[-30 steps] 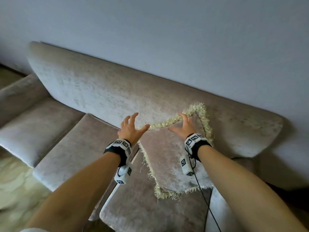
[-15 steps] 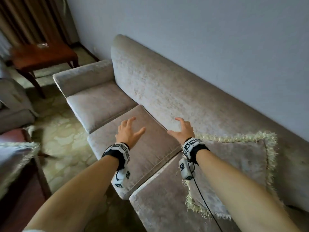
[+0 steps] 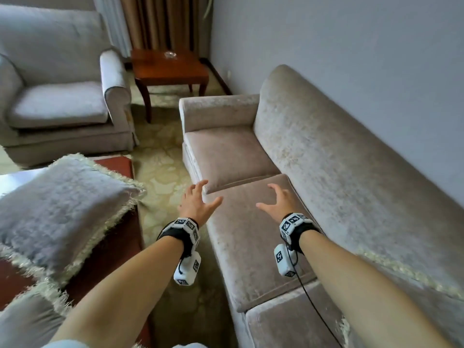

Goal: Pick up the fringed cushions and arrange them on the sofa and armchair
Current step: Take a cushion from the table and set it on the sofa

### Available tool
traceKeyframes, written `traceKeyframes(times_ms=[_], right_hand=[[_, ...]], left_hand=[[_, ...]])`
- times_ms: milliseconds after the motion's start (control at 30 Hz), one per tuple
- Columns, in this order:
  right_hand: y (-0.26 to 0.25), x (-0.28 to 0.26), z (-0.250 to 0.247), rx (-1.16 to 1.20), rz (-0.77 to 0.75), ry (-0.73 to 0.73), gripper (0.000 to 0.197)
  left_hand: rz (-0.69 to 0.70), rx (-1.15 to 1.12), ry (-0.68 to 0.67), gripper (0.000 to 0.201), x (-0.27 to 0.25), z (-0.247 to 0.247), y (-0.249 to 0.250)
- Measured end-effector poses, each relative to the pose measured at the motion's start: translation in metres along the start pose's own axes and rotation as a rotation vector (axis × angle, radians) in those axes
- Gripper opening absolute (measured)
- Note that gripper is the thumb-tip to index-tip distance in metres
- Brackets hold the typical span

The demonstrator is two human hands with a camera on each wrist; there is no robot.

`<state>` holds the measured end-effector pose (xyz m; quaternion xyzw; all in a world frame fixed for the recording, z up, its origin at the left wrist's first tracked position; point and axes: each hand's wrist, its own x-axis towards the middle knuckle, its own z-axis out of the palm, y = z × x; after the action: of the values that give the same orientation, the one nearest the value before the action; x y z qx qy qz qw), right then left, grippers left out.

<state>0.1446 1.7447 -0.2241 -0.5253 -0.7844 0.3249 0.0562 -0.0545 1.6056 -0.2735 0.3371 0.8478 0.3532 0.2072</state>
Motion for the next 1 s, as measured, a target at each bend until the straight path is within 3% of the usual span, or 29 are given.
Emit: traceKeyframes(times_ms=[300,600,800,1000], right_hand=[[-0.139,0.045,0.11,-0.107,-0.238,-0.205,0.071],[-0.257,0.057,0.229,-0.193,-0.52,-0.502,0.075],[-0.321,0.056,0.297,-0.281,-0.756,-0.698,0.076],[-0.355,0.03,0.351,-0.393,-0.879,-0.859,0.075]], left_hand=[[-0.282,-0.003,0.244,0.071,-0.007,-0.11,-0.107],[-0.557,-0.053,0.493,0.079,-0.042,-0.184,-0.198],[-0.823,0.029,0.641,0.07,-0.077,-0.214,-0.23],[-1.037,0.075,0.752,0.07,-0.138,-0.234,-0.248]])
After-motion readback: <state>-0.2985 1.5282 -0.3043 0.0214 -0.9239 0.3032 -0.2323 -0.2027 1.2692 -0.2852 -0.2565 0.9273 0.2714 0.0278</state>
